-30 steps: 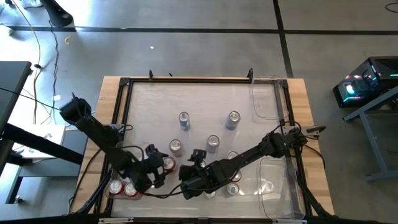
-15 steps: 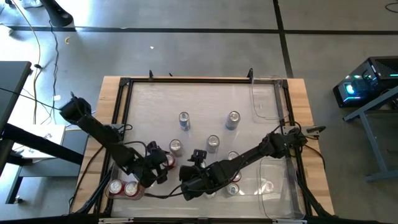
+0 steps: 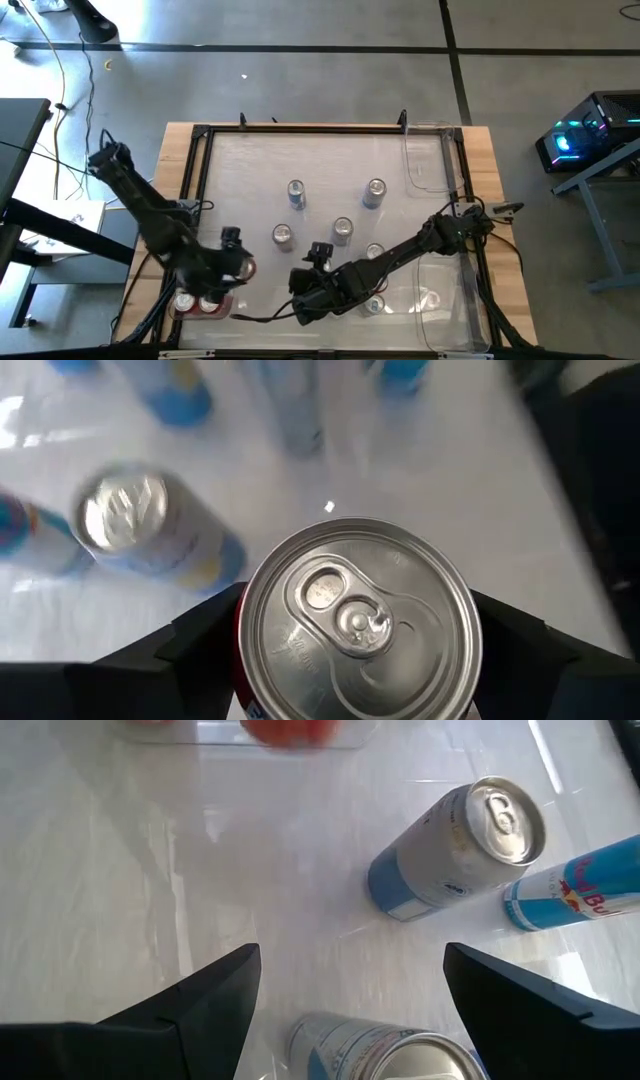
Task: Sort soda cans
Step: Put the middle right red soda can into the left transparent bin
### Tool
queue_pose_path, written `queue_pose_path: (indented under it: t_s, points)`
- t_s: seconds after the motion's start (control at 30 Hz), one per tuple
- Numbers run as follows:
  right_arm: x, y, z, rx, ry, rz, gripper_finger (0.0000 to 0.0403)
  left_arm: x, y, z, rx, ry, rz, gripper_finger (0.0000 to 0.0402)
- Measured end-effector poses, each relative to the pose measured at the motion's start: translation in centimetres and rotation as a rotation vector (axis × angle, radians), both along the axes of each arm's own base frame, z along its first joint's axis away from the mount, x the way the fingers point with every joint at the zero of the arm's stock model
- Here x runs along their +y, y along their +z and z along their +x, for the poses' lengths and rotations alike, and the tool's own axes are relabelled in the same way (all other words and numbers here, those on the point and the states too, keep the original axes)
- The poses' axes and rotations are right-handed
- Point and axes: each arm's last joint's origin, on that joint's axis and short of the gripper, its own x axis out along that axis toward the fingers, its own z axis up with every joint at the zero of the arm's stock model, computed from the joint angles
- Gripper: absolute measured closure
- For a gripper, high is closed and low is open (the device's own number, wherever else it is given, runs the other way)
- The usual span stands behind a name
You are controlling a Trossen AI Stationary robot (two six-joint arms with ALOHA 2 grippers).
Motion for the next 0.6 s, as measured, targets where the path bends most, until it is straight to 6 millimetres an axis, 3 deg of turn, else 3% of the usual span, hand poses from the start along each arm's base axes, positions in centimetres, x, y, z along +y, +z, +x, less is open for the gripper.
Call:
queue_pose_path:
  t_s: [0.13, 0.27, 0.47, 0.6]
  points:
    - [-0.1, 0.1, 0.1, -0.025, -0.027, -0.021, 0.0091, -0.1, 3.5, -1.5, -0.033, -0.036, -0.026, 0.0112]
    - [-0.1, 0.1, 0.1, -0.027, -0.03, -0.026, 0.0091, 0.3, 5.3, -3.2, -0.037, -0.047, -0.002, 0.0112]
    - [-0.1, 0.1, 0.1, -0.038, -0.039, -0.025, 0.0091, 1.5, 4.2, -6.0, 0.186, 0.038, 0.043, 0.0112]
    - [-0.1, 0.2, 0.3, -0.06, -0.045, -0.027, 0.0091, 1.4, 2.9, -7.4, 0.24, 0.056, 0.063, 0.0112]
